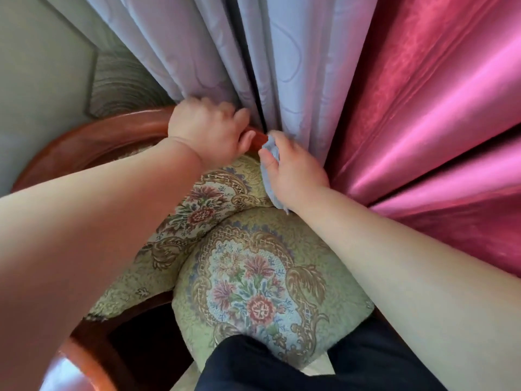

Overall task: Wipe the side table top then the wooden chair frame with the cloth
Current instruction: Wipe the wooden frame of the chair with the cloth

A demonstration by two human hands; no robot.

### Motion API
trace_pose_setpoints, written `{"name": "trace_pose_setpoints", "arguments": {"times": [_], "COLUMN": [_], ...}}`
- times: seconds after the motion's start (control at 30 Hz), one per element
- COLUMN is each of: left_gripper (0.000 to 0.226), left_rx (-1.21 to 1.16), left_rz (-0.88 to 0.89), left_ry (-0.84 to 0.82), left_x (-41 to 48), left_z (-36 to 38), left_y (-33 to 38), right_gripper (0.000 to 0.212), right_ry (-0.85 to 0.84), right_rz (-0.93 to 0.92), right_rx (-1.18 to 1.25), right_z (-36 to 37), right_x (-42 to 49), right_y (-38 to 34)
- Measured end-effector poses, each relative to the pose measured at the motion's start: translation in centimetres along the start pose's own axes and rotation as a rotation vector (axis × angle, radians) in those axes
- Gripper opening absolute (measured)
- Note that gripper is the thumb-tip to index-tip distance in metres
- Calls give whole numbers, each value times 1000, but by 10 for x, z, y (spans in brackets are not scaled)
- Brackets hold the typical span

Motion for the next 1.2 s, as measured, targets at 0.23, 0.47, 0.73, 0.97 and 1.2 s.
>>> {"name": "trace_pose_setpoints", "arguments": {"times": [0.23,0.47,0.73,0.97,1.2], "left_gripper": [55,52,63,82,68], "left_rx": [34,8,-11,-337,-637], "left_rz": [-36,-133,-371,-268,-421], "left_ry": [-78,-125,-257,-462,-606], "left_x": [1,0,-14,-90,-202], "left_z": [-1,-10,-16,-16,-26], "left_y": [2,11,39,120,178], "right_gripper": [45,67,93,78,67], "right_ry": [-90,-143,-237,-259,-376], "right_rz": [89,99,70,-11,71], "right_rx": [27,-338,-652,-755,-869], "right_z": [3,14,16,5,-1], "right_x": [-51,-96,-140,-175,-210], "right_y": [53,82,92,96,79]}}
Point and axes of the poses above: each hand's wrist, its own x-axis towards the middle knuckle, its own z-axis out of the palm, y = z × x, the point moved 3 cm from there along x, towards the middle knuckle, and after that the axes turned 6 degrees about -x, right-handed, at the moved point
